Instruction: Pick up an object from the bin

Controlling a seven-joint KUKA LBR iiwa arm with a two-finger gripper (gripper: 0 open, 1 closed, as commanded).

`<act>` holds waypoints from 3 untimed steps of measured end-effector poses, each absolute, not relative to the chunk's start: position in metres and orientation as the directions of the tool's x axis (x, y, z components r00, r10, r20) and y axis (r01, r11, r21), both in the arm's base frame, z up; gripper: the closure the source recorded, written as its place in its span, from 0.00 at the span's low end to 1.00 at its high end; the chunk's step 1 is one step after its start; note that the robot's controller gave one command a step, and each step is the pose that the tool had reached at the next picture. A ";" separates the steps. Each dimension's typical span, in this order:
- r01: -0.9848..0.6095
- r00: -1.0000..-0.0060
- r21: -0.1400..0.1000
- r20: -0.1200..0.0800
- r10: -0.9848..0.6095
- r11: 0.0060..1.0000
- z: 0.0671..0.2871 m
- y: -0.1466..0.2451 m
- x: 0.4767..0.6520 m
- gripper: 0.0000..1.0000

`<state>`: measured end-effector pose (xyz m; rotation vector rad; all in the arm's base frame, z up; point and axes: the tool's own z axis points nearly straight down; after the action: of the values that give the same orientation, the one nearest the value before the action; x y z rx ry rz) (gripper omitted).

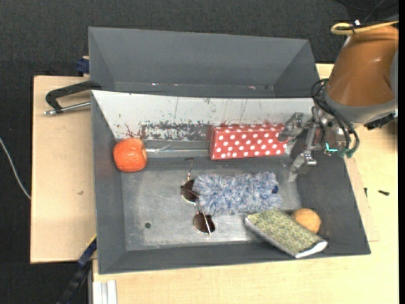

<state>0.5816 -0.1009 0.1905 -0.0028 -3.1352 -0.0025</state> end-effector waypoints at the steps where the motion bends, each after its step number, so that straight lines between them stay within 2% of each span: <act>1: 0.001 -1.000 0.000 -0.002 0.001 1.000 0.196 -0.101 0.583 0.00; 2: -0.058 -0.998 -0.001 -0.007 -0.058 0.998 0.142 -0.103 0.580 0.00; 3: -0.093 -0.995 -0.002 -0.031 -0.093 0.996 0.078 -0.115 0.537 0.00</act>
Offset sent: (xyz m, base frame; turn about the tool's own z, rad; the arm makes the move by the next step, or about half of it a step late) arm -0.0071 -0.0043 -0.0797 -0.0883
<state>0.5366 -0.1154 0.0776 0.1483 -3.1688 0.0001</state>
